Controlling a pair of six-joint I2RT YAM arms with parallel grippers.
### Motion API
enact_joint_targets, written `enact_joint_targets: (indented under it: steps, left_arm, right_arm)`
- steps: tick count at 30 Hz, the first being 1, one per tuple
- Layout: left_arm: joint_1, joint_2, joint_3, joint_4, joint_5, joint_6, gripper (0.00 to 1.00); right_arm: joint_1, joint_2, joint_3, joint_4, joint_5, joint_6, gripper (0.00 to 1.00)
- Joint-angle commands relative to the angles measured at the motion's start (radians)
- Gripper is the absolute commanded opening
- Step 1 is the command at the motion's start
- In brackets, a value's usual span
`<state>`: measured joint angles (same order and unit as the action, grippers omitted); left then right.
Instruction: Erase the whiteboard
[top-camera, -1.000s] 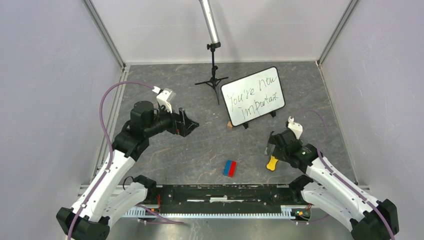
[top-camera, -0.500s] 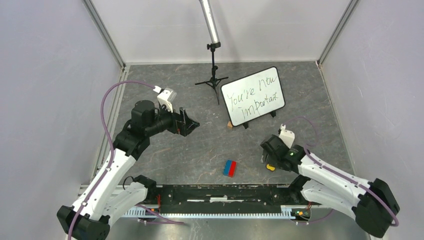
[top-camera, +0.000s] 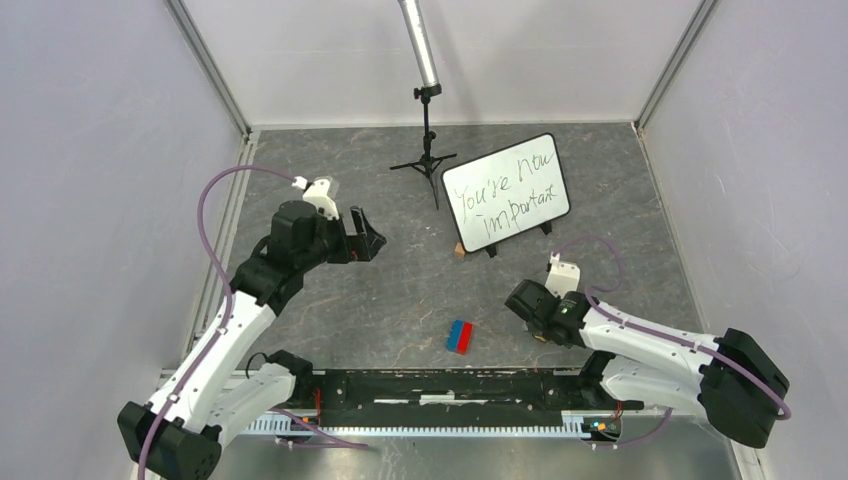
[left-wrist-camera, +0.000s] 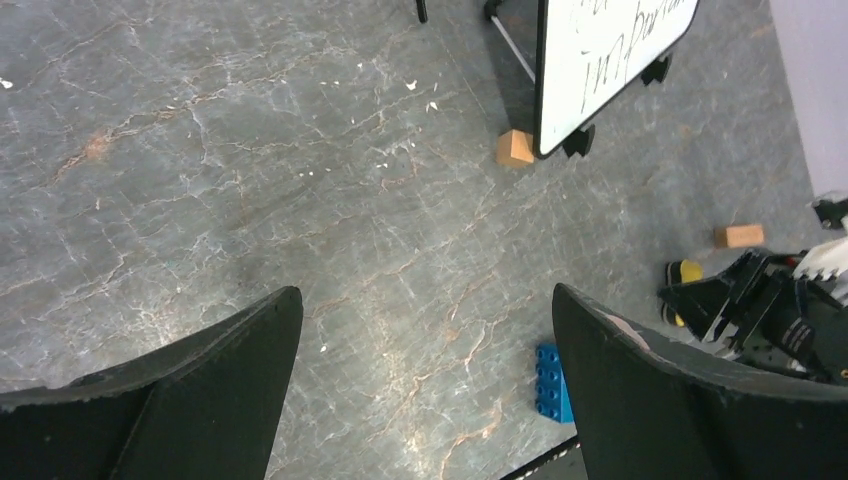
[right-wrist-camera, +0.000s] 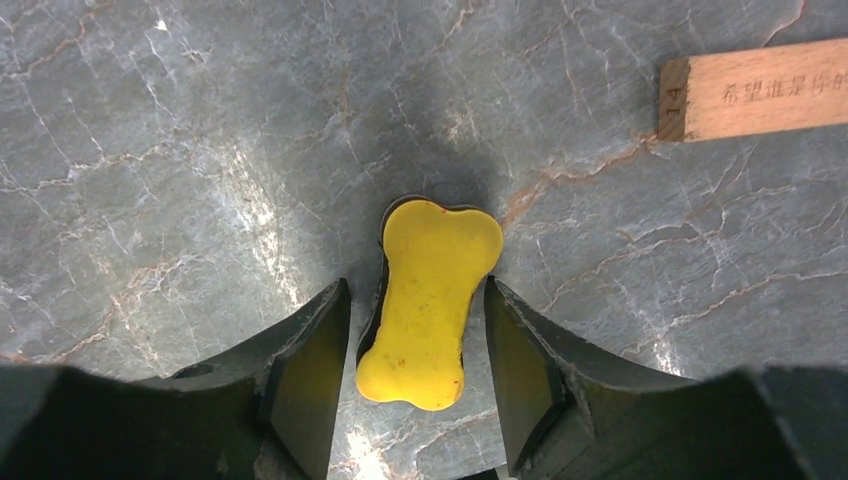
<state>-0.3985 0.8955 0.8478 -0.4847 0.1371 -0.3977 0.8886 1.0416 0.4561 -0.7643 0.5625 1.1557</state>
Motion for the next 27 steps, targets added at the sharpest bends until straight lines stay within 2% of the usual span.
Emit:
enact_joint_targets:
  steps: [1,3,7,10,13,18,21,27]
  left_arm:
    - [0.005,-0.064,-0.044,0.079,-0.049,-0.127,1.0]
    - [0.005,-0.067,-0.075,0.151,0.006,-0.16,1.0]
    - [0.003,-0.026,-0.123,0.319,0.1,-0.216,1.0]
    - [-0.012,0.042,-0.125,0.431,0.142,-0.225,1.0]
    - [-0.074,0.107,-0.124,0.565,0.132,-0.201,1.0]
    - [-0.116,0.254,-0.133,0.841,0.181,-0.178,1.0]
    - [-0.115,0.372,-0.098,0.943,0.231,-0.152,0.98]
    - [-0.105,0.589,-0.004,1.09,0.276,-0.088,0.93]
  right_arm:
    - [0.005,-0.015,-0.009,0.06,0.065,-0.04,0.55]
    - [0.004,-0.028,-0.018,0.098,0.061,-0.089,0.48]
    - [0.004,-0.047,-0.07,0.218,0.03,-0.173,0.45]
    - [0.004,-0.046,-0.094,0.264,0.034,-0.201,0.41]
    - [0.002,-0.046,-0.104,0.3,0.053,-0.262,0.34]
    - [-0.004,-0.089,-0.079,0.434,0.132,-0.484,0.26]
    - [-0.062,-0.101,-0.063,0.645,0.114,-0.711,0.23]
    - [-0.243,0.068,0.022,1.091,-0.133,-1.013,0.16]
